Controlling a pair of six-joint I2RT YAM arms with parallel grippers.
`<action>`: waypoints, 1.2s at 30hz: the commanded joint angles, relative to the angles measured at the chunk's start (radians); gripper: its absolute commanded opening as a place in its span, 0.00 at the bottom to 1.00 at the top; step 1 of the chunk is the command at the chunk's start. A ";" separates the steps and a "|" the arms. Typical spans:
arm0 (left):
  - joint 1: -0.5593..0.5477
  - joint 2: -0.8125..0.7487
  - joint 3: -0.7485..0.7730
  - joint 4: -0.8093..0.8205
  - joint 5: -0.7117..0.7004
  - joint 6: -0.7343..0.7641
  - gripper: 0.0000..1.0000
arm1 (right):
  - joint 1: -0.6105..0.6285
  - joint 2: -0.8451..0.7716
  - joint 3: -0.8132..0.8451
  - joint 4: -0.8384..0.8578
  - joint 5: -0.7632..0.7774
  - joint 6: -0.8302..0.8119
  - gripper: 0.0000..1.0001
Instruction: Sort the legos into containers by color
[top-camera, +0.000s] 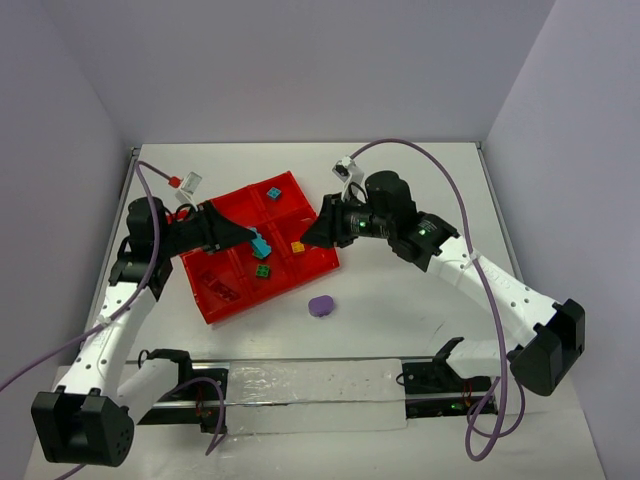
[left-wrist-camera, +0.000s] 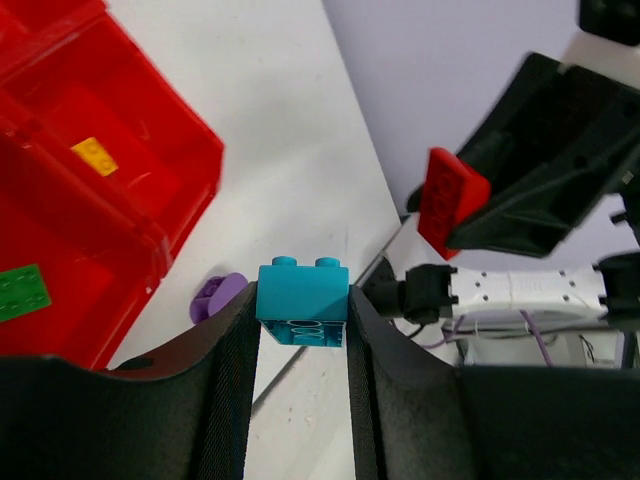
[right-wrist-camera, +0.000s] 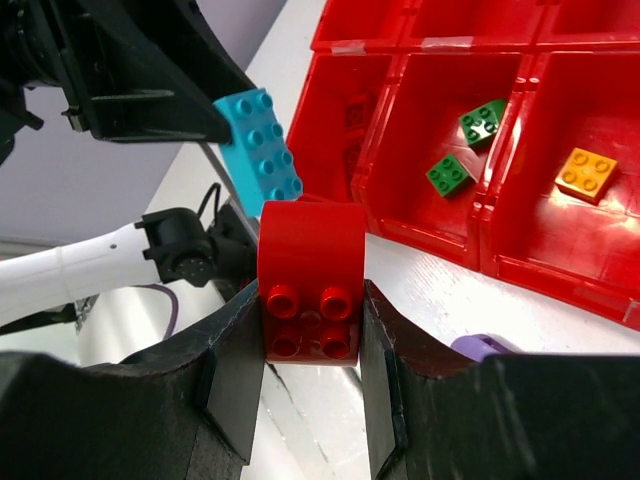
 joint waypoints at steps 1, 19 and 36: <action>0.014 0.009 0.068 -0.111 -0.152 0.021 0.00 | -0.003 -0.007 0.031 -0.012 0.040 -0.028 0.08; 0.013 0.089 0.223 -0.188 -0.402 0.020 0.00 | -0.003 0.018 0.066 -0.060 0.112 -0.052 0.07; -0.038 0.731 0.706 -0.167 -0.456 0.086 0.00 | -0.010 0.145 0.258 -0.297 0.242 -0.082 0.07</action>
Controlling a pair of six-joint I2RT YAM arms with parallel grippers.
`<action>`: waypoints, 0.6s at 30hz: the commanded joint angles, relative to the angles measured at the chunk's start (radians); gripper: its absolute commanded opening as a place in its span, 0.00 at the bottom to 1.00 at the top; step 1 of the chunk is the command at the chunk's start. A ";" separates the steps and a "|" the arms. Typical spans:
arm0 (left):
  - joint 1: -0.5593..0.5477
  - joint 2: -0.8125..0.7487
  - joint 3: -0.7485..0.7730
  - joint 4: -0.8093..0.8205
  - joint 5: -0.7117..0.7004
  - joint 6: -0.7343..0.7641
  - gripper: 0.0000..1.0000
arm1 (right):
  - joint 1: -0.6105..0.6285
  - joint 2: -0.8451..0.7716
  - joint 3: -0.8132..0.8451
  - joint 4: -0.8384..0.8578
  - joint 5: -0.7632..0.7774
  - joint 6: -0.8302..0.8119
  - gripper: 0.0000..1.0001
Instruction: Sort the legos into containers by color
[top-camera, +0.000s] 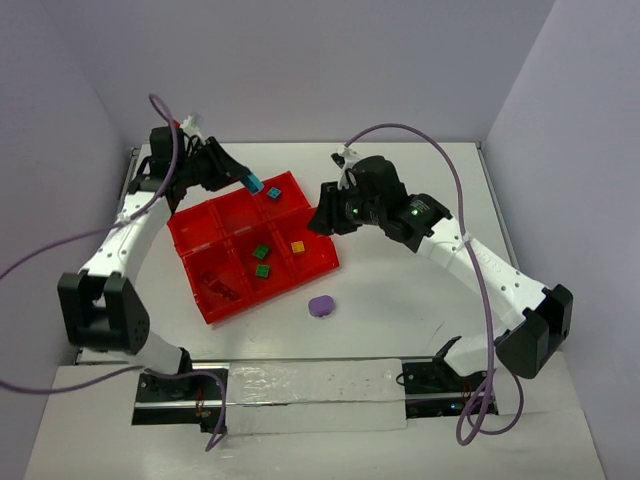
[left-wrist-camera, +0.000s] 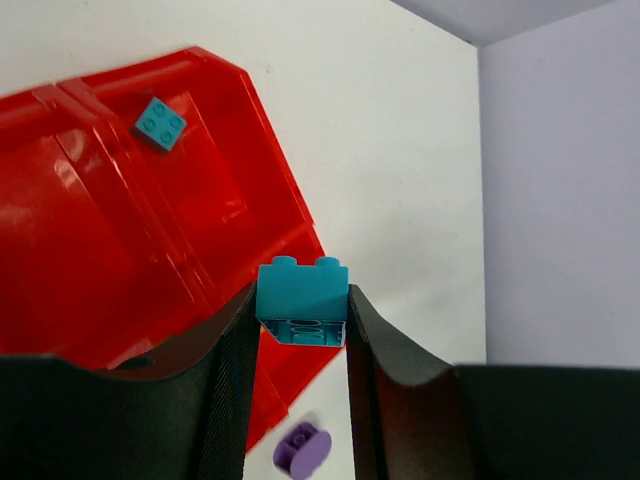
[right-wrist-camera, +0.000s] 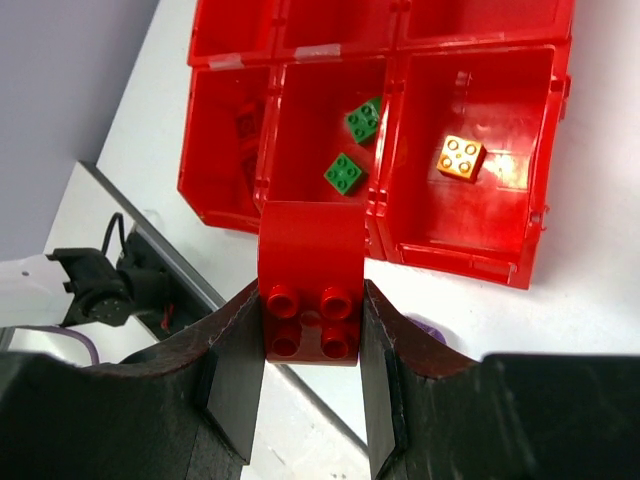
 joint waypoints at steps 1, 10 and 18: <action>-0.030 0.140 0.134 0.023 -0.044 0.026 0.00 | -0.007 0.031 0.064 -0.049 0.026 -0.004 0.07; -0.081 0.376 0.317 0.009 -0.165 0.012 0.00 | -0.012 0.087 0.117 -0.080 0.036 -0.018 0.07; -0.117 0.472 0.397 -0.026 -0.273 0.007 0.20 | -0.012 0.097 0.117 -0.081 0.029 -0.018 0.07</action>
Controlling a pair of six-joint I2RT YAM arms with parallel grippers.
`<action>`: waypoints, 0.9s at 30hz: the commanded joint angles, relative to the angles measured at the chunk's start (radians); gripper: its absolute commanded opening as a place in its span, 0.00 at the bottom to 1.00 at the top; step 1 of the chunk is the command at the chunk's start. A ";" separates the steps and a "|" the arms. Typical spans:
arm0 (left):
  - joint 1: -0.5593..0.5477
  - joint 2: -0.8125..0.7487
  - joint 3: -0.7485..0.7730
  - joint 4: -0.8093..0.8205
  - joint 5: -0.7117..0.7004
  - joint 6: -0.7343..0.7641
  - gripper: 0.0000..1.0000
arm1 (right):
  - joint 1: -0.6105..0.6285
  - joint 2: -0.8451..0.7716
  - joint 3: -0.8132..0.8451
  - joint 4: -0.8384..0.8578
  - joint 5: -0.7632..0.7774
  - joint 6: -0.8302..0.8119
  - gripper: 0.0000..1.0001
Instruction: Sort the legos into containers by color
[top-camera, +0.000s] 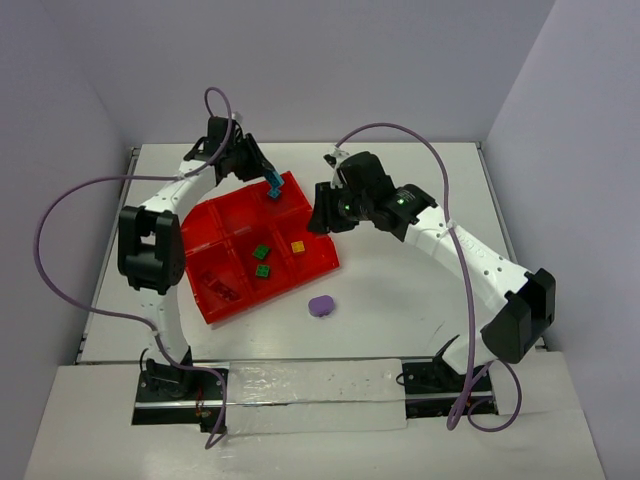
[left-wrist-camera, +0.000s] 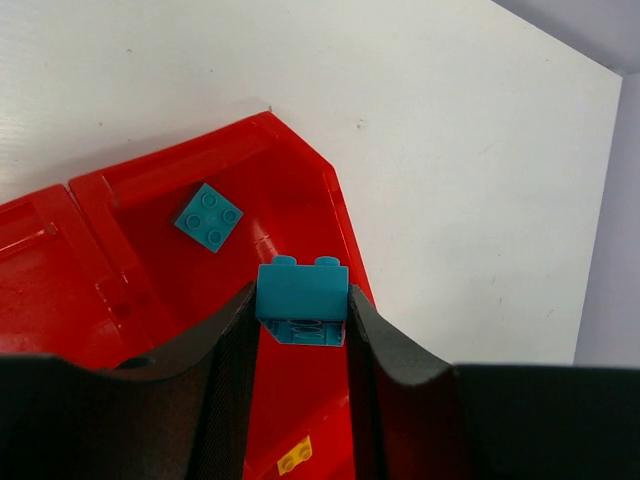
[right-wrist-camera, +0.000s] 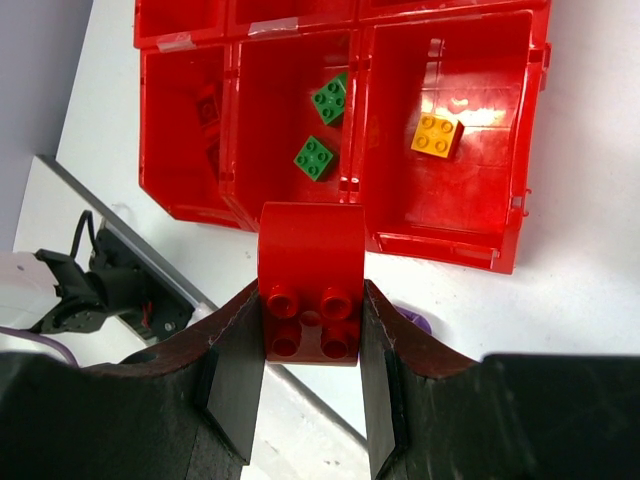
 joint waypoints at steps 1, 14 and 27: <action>-0.008 0.031 0.082 -0.013 -0.059 0.007 0.28 | -0.007 0.000 0.048 -0.004 0.009 -0.014 0.07; -0.035 -0.097 0.004 0.001 -0.037 0.041 0.95 | -0.007 -0.014 0.022 0.017 0.006 -0.017 0.07; -0.031 -0.610 -0.143 -0.264 -0.324 0.069 0.95 | 0.188 0.124 0.108 0.082 0.079 -0.012 0.07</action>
